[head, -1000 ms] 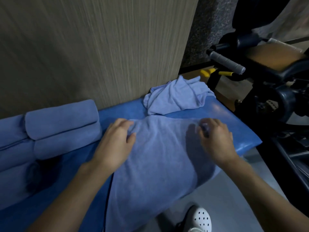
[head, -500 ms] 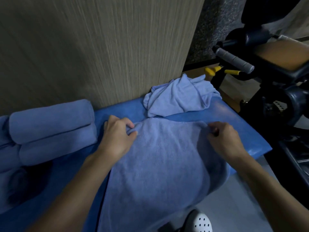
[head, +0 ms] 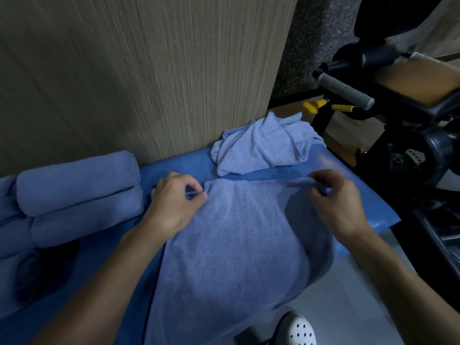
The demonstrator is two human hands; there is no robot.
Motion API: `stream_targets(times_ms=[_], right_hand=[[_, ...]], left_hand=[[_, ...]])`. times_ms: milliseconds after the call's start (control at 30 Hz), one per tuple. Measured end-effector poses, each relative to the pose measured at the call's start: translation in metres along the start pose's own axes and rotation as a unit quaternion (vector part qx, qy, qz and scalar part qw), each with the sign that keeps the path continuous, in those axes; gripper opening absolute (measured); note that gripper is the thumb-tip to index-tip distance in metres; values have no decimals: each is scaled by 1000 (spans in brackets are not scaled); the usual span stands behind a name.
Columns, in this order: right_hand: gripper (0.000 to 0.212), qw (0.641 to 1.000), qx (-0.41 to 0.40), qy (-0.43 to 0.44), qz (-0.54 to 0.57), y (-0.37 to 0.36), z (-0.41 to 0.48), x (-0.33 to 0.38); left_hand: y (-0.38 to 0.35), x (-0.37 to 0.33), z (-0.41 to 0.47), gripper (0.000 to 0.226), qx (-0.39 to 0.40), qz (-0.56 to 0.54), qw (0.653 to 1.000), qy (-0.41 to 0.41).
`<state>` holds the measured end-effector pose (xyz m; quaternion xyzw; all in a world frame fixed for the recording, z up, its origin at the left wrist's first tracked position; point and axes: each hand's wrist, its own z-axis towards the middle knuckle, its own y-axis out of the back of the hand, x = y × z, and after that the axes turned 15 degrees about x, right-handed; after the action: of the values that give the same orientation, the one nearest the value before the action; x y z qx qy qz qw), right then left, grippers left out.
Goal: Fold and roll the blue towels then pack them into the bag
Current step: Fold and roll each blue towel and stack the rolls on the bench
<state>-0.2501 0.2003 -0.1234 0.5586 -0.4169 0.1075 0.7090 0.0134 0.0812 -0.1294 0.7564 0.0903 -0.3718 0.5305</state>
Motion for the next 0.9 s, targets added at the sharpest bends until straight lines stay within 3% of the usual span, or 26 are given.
stream_targets(times_ms=[100,167,233,333,400,500,633,767,900], right_hand=[[7,1000,0,7,29,1,3,-1],[9,999,-5,10,47,1,4,-2],[10,998,-8,11,56,2,5,-3],[6,997,-5,8,80,7,7,-1],[9,998,30,3,47,9,7,-2],[14,992,96,-14,-75,3,7,-15],[18,988,95,-2,-124,-1,8,-20],[9,992,81,-17,-98,0,6,-16],[15,990,105,-8,-97,-2,6,-15]], left_hand=[[2,2,2,11,-2,-37,999,-17],[3,4,1,19,3,-19,1000,-14],[6,6,0,6,10,-1,1000,-19],[13,7,-1,27,14,-50,999,-12],[22,9,-2,24,59,-81,995,11],[25,18,-4,26,115,-15,993,34],[16,17,-8,32,55,80,995,-8],[17,12,-10,24,46,82,995,-33],[15,11,-11,19,50,83,995,-22]])
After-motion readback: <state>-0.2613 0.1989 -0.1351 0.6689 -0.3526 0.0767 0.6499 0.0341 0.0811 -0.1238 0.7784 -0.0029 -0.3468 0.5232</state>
